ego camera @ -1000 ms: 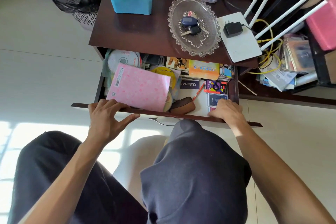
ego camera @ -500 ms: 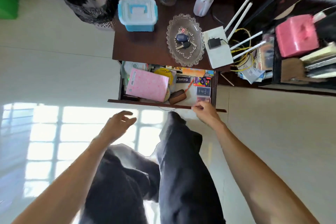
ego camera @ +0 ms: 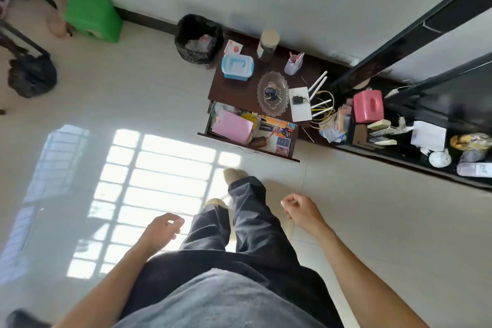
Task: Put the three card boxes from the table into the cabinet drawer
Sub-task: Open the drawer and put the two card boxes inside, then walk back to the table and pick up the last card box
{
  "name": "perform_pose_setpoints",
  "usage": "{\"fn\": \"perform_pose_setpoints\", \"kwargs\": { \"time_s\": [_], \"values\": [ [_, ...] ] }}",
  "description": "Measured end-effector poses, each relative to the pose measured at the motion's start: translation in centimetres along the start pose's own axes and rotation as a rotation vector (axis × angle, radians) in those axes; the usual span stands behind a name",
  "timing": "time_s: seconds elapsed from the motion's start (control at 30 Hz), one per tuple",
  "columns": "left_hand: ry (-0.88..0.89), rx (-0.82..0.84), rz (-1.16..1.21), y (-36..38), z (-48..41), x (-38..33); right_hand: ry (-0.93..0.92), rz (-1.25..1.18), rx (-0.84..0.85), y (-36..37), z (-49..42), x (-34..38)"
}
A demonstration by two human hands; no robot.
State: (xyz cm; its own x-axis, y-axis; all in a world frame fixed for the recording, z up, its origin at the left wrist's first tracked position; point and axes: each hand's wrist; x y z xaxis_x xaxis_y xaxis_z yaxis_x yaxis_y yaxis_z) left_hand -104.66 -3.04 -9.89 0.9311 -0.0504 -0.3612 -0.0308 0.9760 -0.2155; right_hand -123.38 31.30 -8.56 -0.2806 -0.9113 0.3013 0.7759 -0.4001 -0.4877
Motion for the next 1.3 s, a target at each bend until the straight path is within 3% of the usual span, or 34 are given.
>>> {"fn": "perform_pose_setpoints", "kwargs": {
  "time_s": [0.27, 0.47, 0.67, 0.9, 1.0, 1.03, 1.17, 1.3],
  "values": [
    [-0.047, -0.278, 0.407, 0.3, 8.7, 3.5, 0.031, 0.317, 0.135, -3.1, 0.0, 1.0],
    [-0.095, -0.535, 0.780, 4.7, 15.3, 9.3, -0.282, 0.749, 0.247, -0.7, -3.8, 10.2],
    [-0.365, -0.689, 1.195, 17.6, 19.9, 18.2, -0.594, 1.145, 0.376, 8.4, -0.3, 19.6],
    [-0.702, -0.689, 1.735, 34.6, 23.8, 22.2, -0.871, 1.272, 0.588, 23.5, 9.7, 22.1],
    [-0.596, -0.752, 1.848, 36.7, 23.7, 24.8, -0.935, 1.346, 0.642, 29.2, 14.6, 20.4],
    [-0.592, -0.787, 1.868, 37.5, 23.9, 26.0, -0.946, 1.371, 0.650, 30.9, 16.2, 19.6],
    [-0.702, -0.660, 1.969, 40.2, 26.9, 32.4, -0.997, 1.453, 0.665, 36.2, 21.0, 16.1],
    [-0.630, -0.736, 1.968, 39.8, 31.0, 38.1, -1.040, 1.577, 0.641, 39.5, 23.6, 13.1]
  ]
}}
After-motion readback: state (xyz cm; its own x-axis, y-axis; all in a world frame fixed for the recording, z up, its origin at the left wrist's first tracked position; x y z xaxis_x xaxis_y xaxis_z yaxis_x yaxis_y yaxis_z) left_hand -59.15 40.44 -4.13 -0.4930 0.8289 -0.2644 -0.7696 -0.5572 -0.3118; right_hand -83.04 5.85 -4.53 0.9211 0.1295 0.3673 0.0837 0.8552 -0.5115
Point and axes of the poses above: each hand's wrist, its own z-axis away from the middle knuckle, its own y-axis out of the palm, x = y × z, and after that the axes turned 6 degrees about z, right-handed
